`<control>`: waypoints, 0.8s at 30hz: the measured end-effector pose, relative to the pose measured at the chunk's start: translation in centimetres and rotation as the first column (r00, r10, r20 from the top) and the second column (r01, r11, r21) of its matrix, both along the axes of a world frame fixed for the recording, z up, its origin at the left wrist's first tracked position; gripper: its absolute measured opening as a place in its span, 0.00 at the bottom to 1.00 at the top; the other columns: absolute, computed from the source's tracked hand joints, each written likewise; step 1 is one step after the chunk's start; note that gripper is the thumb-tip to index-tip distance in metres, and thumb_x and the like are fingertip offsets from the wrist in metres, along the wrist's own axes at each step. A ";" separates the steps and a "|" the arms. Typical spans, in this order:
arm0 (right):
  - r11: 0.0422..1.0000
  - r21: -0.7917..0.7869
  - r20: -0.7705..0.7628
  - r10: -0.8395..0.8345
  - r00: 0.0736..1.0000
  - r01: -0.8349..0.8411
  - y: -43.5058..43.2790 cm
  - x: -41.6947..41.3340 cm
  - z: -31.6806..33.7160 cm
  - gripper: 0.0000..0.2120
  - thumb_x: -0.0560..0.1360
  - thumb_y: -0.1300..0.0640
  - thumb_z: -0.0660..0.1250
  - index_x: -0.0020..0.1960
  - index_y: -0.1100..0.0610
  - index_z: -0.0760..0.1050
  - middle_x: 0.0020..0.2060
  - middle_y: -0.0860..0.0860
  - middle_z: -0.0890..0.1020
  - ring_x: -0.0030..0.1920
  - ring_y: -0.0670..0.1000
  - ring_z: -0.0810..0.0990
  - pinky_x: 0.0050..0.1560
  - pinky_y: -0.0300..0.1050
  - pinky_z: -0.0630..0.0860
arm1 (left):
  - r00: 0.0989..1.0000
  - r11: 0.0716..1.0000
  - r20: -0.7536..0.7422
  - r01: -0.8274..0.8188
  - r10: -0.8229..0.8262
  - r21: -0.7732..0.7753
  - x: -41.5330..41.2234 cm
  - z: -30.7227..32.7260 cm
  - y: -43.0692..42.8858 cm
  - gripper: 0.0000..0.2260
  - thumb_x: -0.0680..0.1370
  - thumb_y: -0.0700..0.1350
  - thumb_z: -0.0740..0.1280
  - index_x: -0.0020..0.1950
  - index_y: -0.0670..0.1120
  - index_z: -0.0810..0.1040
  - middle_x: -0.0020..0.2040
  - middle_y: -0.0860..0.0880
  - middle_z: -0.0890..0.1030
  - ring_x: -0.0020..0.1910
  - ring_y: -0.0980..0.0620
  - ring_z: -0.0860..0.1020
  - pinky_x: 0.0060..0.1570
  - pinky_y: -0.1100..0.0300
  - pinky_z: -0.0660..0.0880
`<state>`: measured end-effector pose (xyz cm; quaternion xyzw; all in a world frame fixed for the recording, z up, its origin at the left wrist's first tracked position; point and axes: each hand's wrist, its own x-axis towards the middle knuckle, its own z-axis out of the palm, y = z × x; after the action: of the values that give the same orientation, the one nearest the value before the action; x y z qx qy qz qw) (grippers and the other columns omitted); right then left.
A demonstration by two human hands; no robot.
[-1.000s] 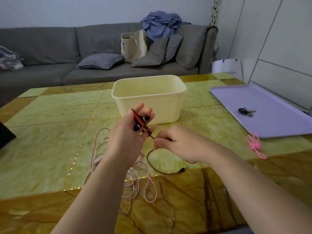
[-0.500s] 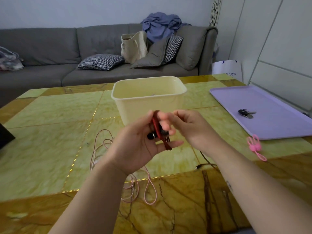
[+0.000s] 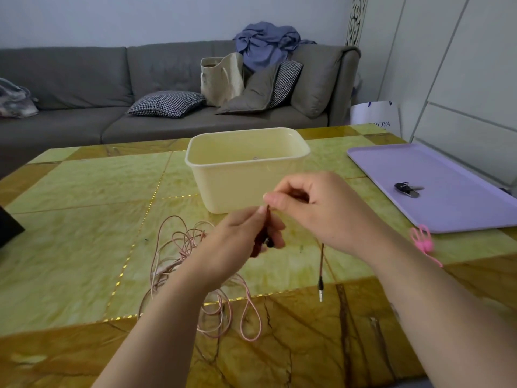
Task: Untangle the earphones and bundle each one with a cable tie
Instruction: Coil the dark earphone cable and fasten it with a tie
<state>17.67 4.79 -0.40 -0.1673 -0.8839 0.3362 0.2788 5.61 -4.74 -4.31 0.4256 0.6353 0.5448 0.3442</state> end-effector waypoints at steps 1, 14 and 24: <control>0.999 -0.017 -0.051 -0.030 0.998 0.029 0.4 0.1 -0.1 0.10 0.76 0.50 0.67 0.40 0.54 0.80 0.28 0.46 0.79 0.29 0.41 0.74 0.31 0.34 0.69 | 0.991 0.999 0.130 0.038 -0.038 0.002 0.3 0.3 0.0 0.17 0.83 0.47 0.53 0.42 0.43 0.77 0.33 0.49 0.80 0.41 0.48 0.78 0.50 0.49 0.76; 0.987 -0.158 0.244 0.075 0.967 -0.036 -0.5 -1.1 -2.5 0.12 0.79 0.51 0.61 0.44 0.54 0.81 0.22 0.45 0.65 0.22 0.43 0.63 0.24 0.34 0.59 | 0.773 0.869 0.635 -0.314 0.000 0.382 -0.3 1.8 0.7 0.15 0.83 0.45 0.50 0.55 0.46 0.76 0.38 0.52 0.82 0.47 0.53 0.82 0.56 0.50 0.73; 0.995 0.088 0.269 0.025 0.963 -0.051 -0.5 0.8 0.8 0.12 0.77 0.48 0.64 0.37 0.50 0.79 0.24 0.41 0.75 0.27 0.41 0.71 0.29 0.34 0.65 | 0.968 0.999 -0.248 0.029 -0.024 0.016 0.1 0.3 -0.2 0.19 0.83 0.50 0.52 0.45 0.44 0.79 0.37 0.51 0.81 0.38 0.55 0.75 0.44 0.52 0.72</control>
<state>18.43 4.27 0.41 -0.1809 -0.9313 0.2740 0.1579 5.73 -4.94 -4.01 0.5021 0.6623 0.4889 0.2651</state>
